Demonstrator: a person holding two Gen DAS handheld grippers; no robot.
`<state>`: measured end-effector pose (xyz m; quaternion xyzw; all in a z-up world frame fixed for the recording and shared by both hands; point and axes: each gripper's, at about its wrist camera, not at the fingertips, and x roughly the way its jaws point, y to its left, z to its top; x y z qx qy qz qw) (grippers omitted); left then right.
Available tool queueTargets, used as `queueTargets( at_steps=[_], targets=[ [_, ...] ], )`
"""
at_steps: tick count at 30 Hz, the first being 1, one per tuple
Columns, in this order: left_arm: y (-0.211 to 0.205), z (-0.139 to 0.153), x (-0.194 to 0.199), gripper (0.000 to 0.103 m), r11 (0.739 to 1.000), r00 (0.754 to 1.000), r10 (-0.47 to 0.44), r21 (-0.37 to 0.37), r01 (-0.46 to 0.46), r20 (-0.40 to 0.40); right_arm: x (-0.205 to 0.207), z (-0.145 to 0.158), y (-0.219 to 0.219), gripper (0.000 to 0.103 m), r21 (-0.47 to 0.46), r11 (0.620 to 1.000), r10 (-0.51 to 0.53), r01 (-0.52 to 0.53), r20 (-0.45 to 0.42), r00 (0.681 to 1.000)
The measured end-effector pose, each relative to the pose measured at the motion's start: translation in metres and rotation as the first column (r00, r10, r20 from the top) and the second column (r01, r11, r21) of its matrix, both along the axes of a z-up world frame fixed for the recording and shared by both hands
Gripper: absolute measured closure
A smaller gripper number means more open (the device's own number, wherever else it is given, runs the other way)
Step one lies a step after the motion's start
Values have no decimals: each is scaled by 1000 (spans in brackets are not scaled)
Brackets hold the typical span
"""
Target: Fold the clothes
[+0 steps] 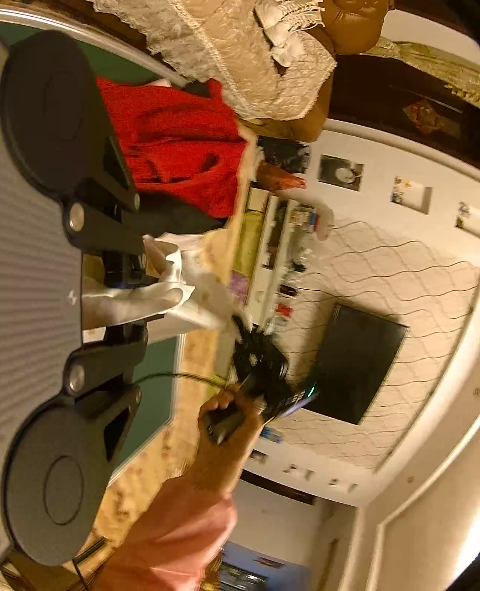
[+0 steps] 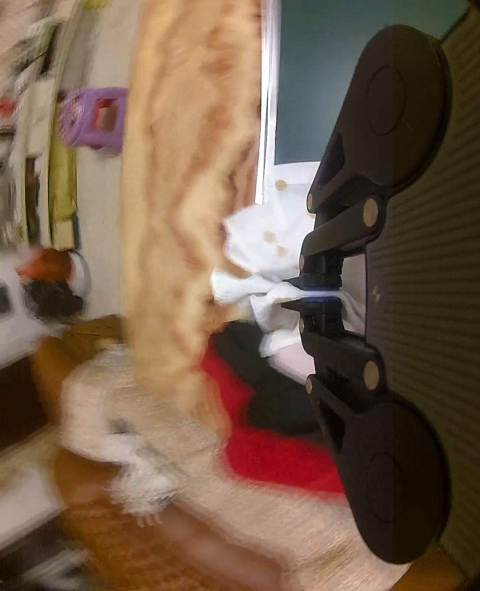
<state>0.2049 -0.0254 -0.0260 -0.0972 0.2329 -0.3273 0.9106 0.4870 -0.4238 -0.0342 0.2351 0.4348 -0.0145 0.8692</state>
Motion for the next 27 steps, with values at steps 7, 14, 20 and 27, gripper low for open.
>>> queueTargets(
  at_steps=[7, 14, 20, 27],
  targets=[
    [15, 84, -8, 94, 991, 994, -10, -134, 25, 112, -32, 85, -46, 99, 241, 964, -163, 116, 185, 969],
    [13, 167, -40, 94, 993, 980, -27, -106, 49, 198, -28, 149, -27, 99, 312, 950, -120, 25, 291, 949],
    [0, 213, -55, 94, 997, 980, -40, -61, 53, 196, 3, 171, -13, 99, 292, 955, -38, -53, 298, 954],
    [-57, 198, -54, 94, 979, 974, -200, -26, 204, 111, 10, 162, -12, 99, 273, 954, 34, -124, 313, 949]
  ],
)
